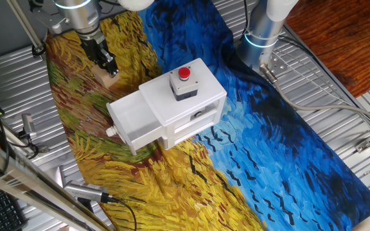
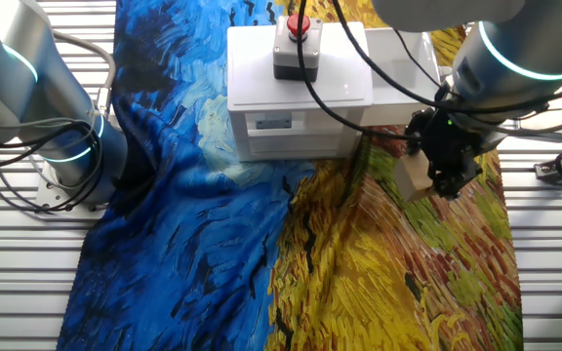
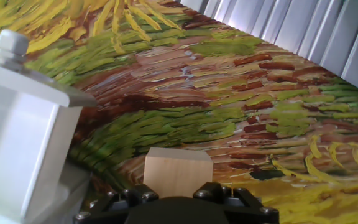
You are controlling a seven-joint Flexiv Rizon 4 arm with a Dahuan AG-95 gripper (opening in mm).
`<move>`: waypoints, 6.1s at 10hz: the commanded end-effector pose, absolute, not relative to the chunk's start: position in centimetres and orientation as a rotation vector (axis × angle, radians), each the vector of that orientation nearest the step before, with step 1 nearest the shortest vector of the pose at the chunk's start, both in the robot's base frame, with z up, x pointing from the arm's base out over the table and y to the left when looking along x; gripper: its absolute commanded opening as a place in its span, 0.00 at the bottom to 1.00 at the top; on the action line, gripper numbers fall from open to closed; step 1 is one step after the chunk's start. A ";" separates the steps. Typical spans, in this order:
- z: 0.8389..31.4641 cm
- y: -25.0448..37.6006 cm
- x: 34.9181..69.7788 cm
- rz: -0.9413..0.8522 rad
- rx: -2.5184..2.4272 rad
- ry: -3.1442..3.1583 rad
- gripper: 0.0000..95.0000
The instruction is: Take something out of a drawer
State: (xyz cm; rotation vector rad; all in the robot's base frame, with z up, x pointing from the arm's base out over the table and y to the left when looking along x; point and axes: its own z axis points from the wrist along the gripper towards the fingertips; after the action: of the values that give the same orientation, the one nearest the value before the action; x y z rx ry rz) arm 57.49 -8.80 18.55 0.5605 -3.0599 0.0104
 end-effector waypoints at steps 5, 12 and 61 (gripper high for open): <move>16.5 -11.0 58.5 0.009 0.430 -3.094 0.00; 12.3 -11.1 58.5 0.003 0.445 -3.124 0.00; 5.7 -12.6 59.0 0.010 0.575 -3.127 0.80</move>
State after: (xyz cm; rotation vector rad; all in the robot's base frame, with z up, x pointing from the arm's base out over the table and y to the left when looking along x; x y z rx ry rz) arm 59.08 -12.57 6.00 0.5777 -3.1285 0.0105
